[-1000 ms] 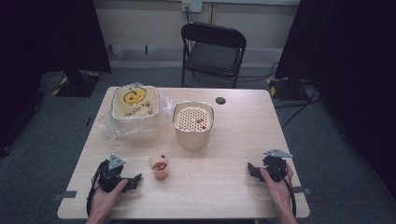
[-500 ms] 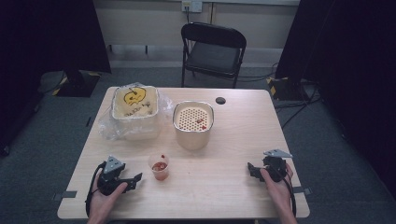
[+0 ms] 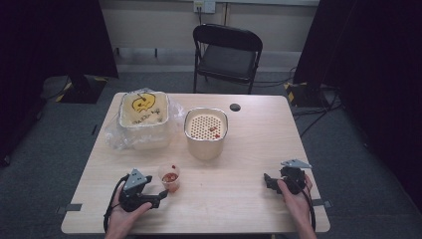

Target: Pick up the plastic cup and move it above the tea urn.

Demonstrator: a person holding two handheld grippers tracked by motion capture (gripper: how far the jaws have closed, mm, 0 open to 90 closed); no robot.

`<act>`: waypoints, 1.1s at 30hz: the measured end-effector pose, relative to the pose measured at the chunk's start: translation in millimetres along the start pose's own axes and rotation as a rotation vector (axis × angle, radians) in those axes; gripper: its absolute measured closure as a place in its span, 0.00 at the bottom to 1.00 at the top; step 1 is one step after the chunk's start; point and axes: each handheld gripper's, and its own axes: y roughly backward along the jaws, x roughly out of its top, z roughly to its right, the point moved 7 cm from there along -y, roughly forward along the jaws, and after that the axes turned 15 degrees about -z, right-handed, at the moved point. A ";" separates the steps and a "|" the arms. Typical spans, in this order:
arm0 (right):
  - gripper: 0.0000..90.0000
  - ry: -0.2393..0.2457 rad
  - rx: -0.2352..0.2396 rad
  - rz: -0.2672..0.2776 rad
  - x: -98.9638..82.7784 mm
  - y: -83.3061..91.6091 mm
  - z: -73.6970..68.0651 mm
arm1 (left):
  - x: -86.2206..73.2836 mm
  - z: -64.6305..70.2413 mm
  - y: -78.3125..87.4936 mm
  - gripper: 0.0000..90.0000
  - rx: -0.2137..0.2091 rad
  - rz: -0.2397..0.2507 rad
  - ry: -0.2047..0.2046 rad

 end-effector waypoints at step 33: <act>0.09 0.000 0.000 0.000 0.0 0.0 0.0 | 33.4 6.5 -20.9 0.41 -0.031 0.006 -0.059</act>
